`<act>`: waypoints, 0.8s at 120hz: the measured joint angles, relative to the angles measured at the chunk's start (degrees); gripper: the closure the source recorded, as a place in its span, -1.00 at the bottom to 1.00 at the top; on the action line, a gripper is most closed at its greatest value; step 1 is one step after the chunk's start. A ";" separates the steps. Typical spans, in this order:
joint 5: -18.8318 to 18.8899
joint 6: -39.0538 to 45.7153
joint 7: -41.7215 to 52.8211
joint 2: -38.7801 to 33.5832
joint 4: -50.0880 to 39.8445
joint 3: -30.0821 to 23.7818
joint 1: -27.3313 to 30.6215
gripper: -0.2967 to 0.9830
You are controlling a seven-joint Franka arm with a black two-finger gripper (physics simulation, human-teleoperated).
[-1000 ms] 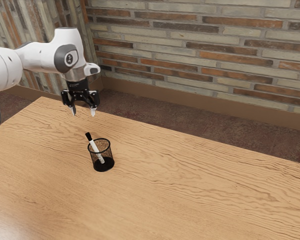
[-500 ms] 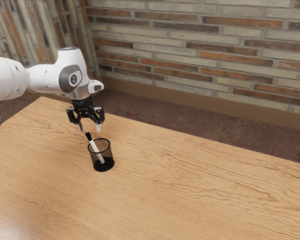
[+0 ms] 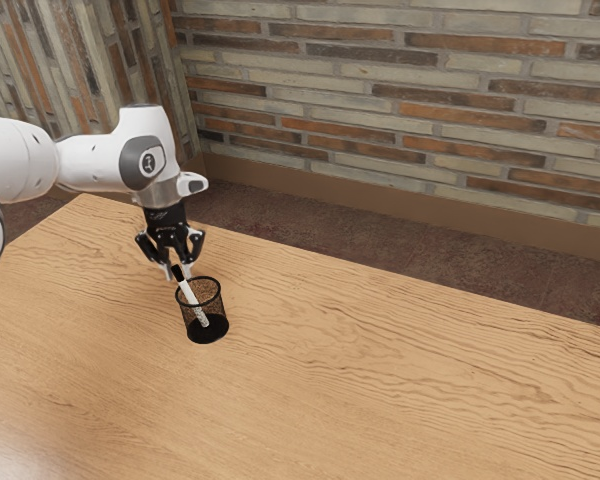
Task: Take the marker out of the pen holder and place it to the left of the pen holder.
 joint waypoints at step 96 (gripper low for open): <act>-4.51 -11.78 -0.23 -4.92 -2.66 -1.69 0.11 0.39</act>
